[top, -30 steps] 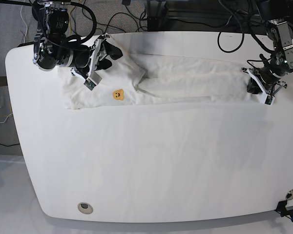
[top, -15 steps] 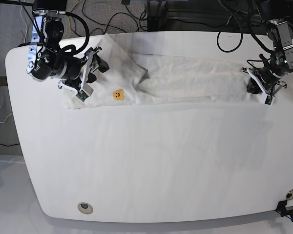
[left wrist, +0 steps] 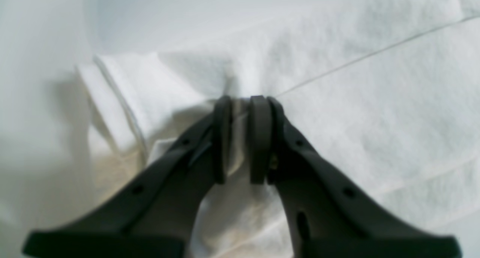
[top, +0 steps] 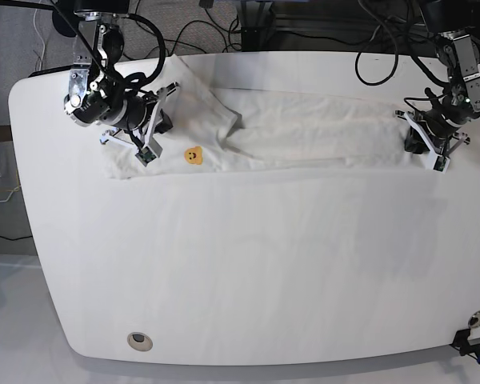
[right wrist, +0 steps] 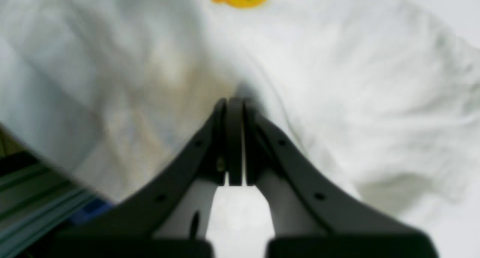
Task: Fold the T-shirt properly
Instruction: 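Drag the strip end held by the left gripper toward the right gripper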
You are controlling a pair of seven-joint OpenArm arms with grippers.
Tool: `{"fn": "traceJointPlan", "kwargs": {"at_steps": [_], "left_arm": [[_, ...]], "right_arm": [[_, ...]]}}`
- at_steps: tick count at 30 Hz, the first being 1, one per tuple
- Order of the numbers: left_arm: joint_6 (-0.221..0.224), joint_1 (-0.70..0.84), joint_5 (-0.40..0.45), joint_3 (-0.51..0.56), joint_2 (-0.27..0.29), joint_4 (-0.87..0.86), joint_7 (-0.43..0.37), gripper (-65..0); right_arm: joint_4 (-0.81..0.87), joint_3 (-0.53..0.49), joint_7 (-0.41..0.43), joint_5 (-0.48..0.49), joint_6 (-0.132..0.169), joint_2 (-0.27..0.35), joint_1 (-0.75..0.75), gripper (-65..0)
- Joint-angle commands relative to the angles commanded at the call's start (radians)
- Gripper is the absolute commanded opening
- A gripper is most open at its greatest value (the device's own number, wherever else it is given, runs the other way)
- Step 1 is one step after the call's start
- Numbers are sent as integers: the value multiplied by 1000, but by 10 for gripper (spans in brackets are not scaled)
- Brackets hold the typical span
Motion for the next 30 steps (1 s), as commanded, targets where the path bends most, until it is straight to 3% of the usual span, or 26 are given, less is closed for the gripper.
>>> {"fn": "traceJointPlan", "kwargs": {"at_steps": [8,13,16,18,27,29,30], "left_arm": [[-2,-3,-3,-55,-5,6,3,-562],[-3,0,-5,-150,2,123,3,-533],[-3,-8,-26,-178,3,173,72,-411],[-3,-8,-91,-216,0,207,117,-371],[-5,0,-207,-365,-6,210,230,-366],[-45,-3,-245,-385,-6,187,261,-366],[-45,-5,-256,-399,-6,166,275,-366]], "right_arm": [[-86,0,20,-14,0,3,3,-650],[-86,0,20,-14,0,5,6,-650],[-86,0,20,-14,0,5,6,-650],[-86,0,20,-14,0,5,6,-650],[-86,0,20,-14,0,6,6,-650],[-86,-2,20,-14,0,6,6,-650],[-86,-2,20,-14,0,5,6,-650]]}}
